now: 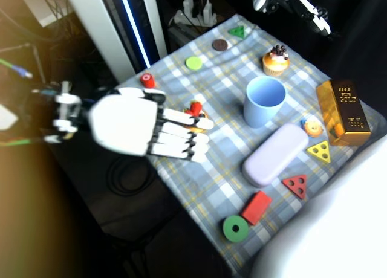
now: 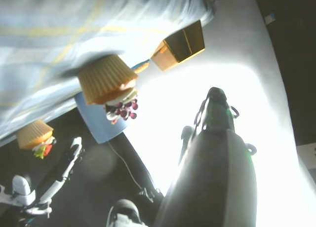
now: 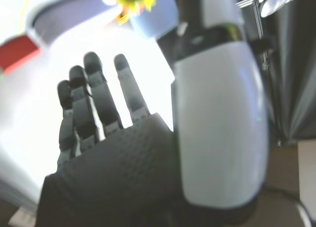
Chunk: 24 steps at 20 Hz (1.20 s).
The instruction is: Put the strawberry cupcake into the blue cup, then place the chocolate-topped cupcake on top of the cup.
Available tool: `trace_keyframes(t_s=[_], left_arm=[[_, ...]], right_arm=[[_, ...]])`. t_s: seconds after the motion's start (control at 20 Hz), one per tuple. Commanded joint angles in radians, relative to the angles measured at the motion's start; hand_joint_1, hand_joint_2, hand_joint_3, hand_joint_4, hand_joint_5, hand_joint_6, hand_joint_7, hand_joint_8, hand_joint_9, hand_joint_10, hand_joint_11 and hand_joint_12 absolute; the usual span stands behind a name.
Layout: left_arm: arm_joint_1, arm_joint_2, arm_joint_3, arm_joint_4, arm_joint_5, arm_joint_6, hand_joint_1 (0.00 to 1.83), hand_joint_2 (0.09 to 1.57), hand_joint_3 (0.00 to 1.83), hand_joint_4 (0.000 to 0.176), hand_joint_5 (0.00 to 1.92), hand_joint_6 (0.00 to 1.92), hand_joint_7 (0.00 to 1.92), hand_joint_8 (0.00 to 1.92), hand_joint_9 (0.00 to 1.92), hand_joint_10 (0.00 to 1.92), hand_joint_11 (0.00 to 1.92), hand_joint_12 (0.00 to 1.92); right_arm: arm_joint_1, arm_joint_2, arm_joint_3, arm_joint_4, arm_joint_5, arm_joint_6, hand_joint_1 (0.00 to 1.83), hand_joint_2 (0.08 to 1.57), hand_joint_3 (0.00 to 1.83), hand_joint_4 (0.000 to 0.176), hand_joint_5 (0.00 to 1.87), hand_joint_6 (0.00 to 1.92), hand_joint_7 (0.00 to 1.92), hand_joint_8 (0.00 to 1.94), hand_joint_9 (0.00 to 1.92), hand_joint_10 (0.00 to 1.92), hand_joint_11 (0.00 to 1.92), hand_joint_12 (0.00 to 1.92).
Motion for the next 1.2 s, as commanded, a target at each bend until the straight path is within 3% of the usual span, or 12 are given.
trace_keyframes(t_s=[0.0, 0.1, 0.15, 0.2, 0.25, 0.45, 0.55, 0.7, 0.85, 0.95, 1.05, 1.15], left_arm=[[-0.007, -0.002, 0.007, 0.045, -0.110, -0.006, 0.13, 0.84, 0.00, 0.089, 0.13, 0.00, 0.05, 0.00, 0.03, 0.00, 0.04, 0.02], [-0.007, -0.002, 0.008, 0.045, -0.109, -0.006, 0.14, 0.84, 0.00, 0.086, 0.14, 0.00, 0.04, 0.00, 0.00, 0.00, 0.01, 0.00], [-0.006, -0.002, 0.008, 0.045, -0.109, -0.006, 0.16, 0.83, 0.00, 0.099, 0.13, 0.00, 0.02, 0.00, 0.00, 0.00, 0.00, 0.00], [-0.006, -0.002, 0.008, 0.045, -0.109, -0.006, 0.15, 0.84, 0.00, 0.077, 0.14, 0.01, 0.04, 0.01, 0.00, 0.00, 0.00, 0.00], [-0.006, -0.002, 0.007, 0.045, -0.109, -0.006, 0.12, 0.84, 0.00, 0.078, 0.14, 0.00, 0.04, 0.01, 0.00, 0.00, 0.00, 0.00], [-0.006, -0.001, 0.007, 0.046, -0.110, -0.006, 0.14, 0.84, 0.00, 0.084, 0.15, 0.00, 0.04, 0.00, 0.00, 0.00, 0.01, 0.01], [-0.006, 0.001, 0.007, 0.047, -0.111, -0.006, 0.14, 0.83, 0.00, 0.093, 0.15, 0.00, 0.03, 0.00, 0.00, 0.00, 0.00, 0.00], [-0.005, 0.000, 0.007, 0.046, -0.112, -0.006, 0.10, 0.86, 0.01, 0.074, 0.14, 0.00, 0.04, 0.00, 0.01, 0.00, 0.01, 0.00], [-0.004, 0.000, 0.007, 0.046, -0.113, -0.007, 0.12, 0.85, 0.00, 0.114, 0.13, 0.00, 0.02, 0.00, 0.00, 0.00, 0.00, 0.00], [-0.004, 0.000, 0.007, 0.046, -0.113, -0.007, 0.13, 0.87, 0.00, 0.051, 0.17, 0.00, 0.08, 0.01, 0.05, 0.01, 0.05, 0.03], [-0.004, -0.001, 0.007, 0.045, -0.116, -0.007, 0.13, 0.85, 0.00, 0.074, 0.14, 0.00, 0.05, 0.00, 0.01, 0.00, 0.01, 0.01], [-0.004, -0.001, 0.007, 0.045, -0.116, -0.007, 0.18, 0.86, 0.00, 0.067, 0.15, 0.00, 0.04, 0.00, 0.00, 0.00, 0.01, 0.01]], right_arm=[[0.020, -0.009, 0.012, 0.026, 0.064, 0.015, 0.32, 0.81, 0.00, 0.073, 0.00, 0.00, 0.20, 0.00, 0.18, 0.00, 0.00, 0.38], [0.033, -0.038, 0.043, -0.011, 0.053, 0.048, 0.32, 0.82, 0.00, 0.110, 0.00, 0.00, 0.17, 0.00, 0.14, 0.01, 0.00, 0.24], [0.041, -0.050, 0.055, -0.028, 0.044, 0.057, 0.32, 0.83, 0.00, 0.110, 0.02, 0.00, 0.19, 0.01, 0.16, 0.01, 0.00, 0.25], [0.054, -0.072, 0.076, -0.057, 0.025, 0.069, 0.31, 0.83, 0.00, 0.114, 0.04, 0.00, 0.22, 0.01, 0.17, 0.01, 0.00, 0.29], [0.060, -0.087, 0.092, -0.074, 0.015, 0.075, 0.32, 0.88, 0.01, 0.085, 0.09, 0.01, 0.30, 0.01, 0.17, 0.00, 0.00, 0.26], [0.062, -0.127, 0.125, -0.088, 0.007, 0.081, 0.40, 0.90, 0.00, 0.045, 0.50, 0.02, 0.64, 0.02, 0.45, 0.02, 0.03, 0.55], [0.062, -0.131, 0.127, -0.093, 0.006, 0.085, 0.47, 0.92, 0.00, 0.057, 0.62, 0.02, 0.74, 0.00, 0.54, 0.01, 0.06, 0.63], [0.062, -0.133, 0.126, -0.097, 0.007, 0.093, 0.55, 1.01, 0.00, 0.000, 0.71, 0.00, 0.93, 0.01, 0.82, 0.02, 0.30, 0.82], [0.062, -0.131, 0.126, -0.097, 0.012, 0.099, 0.67, 1.12, 0.00, 0.000, 0.92, 0.02, 1.03, 0.02, 1.00, 0.05, 0.43, 1.13], [0.068, -0.130, 0.127, -0.097, 0.015, 0.099, 0.66, 1.16, 0.00, 0.000, 0.97, 0.02, 1.11, 0.03, 1.07, 0.08, 0.49, 1.21], [0.077, -0.126, 0.127, -0.088, 0.022, 0.099, 0.71, 1.17, 0.00, 0.000, 1.03, 0.02, 1.17, 0.04, 1.09, 0.22, 0.56, 1.38], [0.085, -0.117, 0.127, -0.077, 0.041, 0.112, 0.57, 1.19, 0.00, 0.000, 1.08, 0.01, 1.21, 0.03, 0.97, 0.52, 0.51, 1.50]])
